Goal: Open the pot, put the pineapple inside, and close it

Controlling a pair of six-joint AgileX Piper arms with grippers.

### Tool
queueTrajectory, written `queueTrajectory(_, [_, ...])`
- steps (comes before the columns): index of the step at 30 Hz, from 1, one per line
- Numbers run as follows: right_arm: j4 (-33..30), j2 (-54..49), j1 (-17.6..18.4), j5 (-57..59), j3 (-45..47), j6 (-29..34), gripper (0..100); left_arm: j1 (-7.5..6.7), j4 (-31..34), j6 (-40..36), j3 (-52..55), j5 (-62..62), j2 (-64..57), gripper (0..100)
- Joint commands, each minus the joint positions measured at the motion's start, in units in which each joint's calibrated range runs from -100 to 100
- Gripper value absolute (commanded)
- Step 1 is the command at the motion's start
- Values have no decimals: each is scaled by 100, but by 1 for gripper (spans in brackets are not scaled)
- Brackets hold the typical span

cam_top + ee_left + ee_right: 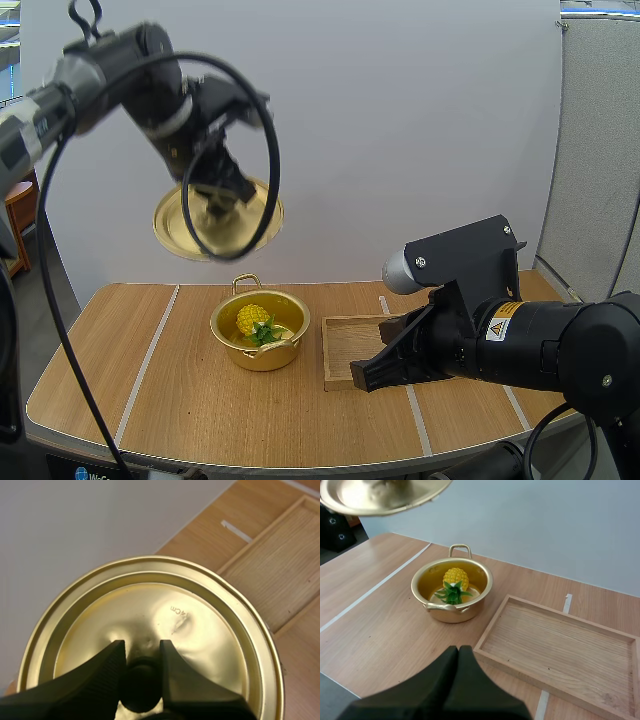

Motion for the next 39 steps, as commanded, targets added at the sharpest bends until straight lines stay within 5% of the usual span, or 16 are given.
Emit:
queueTrajectory(1, [48, -23, -19, -71, 12, -61, 0, 8, -172, 186, 542, -754, -11, 0])
queueTrajectory(12, [48, -23, -19, -71, 12, -61, 0, 8, -989, 625, 1098, -1815, 750, 0])
queueTrajectory(27, [48, -23, -19, -71, 12, -70, 0, -18, -973, 715, 1098, -3177, 2615, 0])
queueTrajectory(39, [48, -23, -19, -71, 12, -70, 0, -18, -1547, 1150, 1098, -3230, 2845, 0])
